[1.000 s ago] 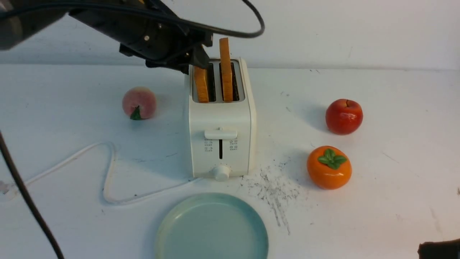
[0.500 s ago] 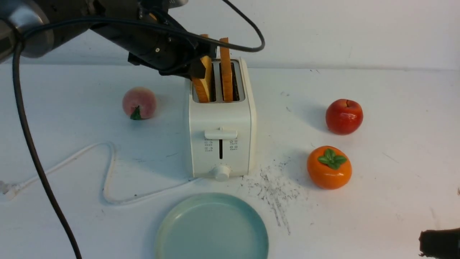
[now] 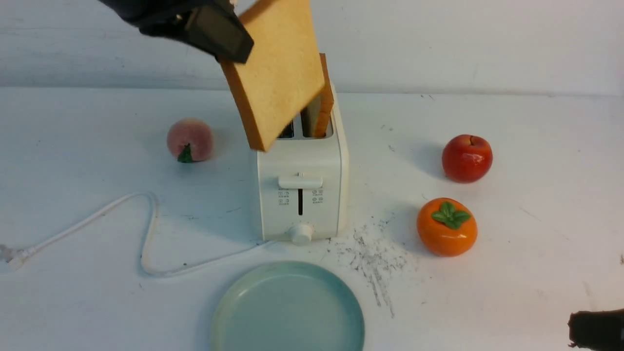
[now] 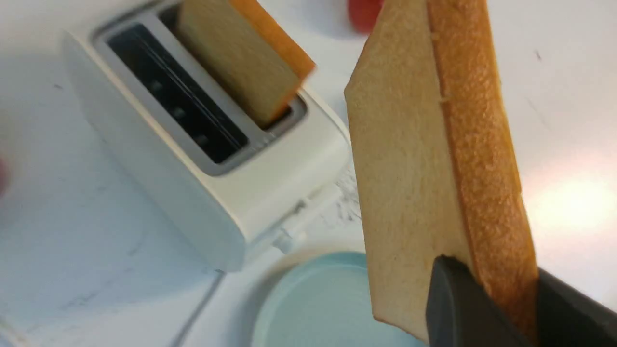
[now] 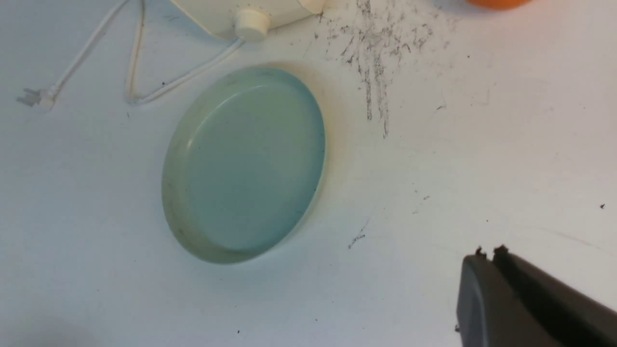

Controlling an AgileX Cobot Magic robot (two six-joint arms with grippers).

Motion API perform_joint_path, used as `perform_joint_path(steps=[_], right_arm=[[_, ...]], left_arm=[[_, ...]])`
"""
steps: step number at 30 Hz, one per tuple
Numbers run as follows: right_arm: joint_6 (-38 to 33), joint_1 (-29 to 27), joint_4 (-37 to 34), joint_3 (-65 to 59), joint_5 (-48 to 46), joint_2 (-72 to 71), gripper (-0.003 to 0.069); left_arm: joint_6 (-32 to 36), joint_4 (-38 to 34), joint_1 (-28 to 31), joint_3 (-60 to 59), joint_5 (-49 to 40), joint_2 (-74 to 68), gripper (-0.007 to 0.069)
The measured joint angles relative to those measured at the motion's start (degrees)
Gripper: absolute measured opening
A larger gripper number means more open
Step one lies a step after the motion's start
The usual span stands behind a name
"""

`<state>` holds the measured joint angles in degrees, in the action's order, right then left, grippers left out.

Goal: Take toasted bread from bread machine on white table place on plate.
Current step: 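Place the slice of bread on the plate with the left gripper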

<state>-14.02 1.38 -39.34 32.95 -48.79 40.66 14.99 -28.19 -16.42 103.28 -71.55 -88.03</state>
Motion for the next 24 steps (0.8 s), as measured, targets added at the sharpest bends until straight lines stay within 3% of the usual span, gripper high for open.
perform_joint_path(steps=[9,13,18,24], right_arm=[[0.0,0.0,0.0,0.0,-0.4,0.0,0.0034],[0.0,0.0,0.0,0.0,-0.7,0.0,0.0037],[0.0,0.0,0.0,0.0,-0.8,0.0,0.0044],[0.0,0.0,0.0,0.0,-0.9,0.0,0.0053]], left_arm=[[5.3,-3.8,0.0,-21.7,0.2,1.6,0.0089],[17.0,-7.1,0.0,-33.0,1.0,0.4,0.0089],[27.0,-13.8,0.0,-35.2,1.5,-3.1,0.0089],[29.2,-15.5,0.0,-35.2,3.6,-9.1,0.0089]])
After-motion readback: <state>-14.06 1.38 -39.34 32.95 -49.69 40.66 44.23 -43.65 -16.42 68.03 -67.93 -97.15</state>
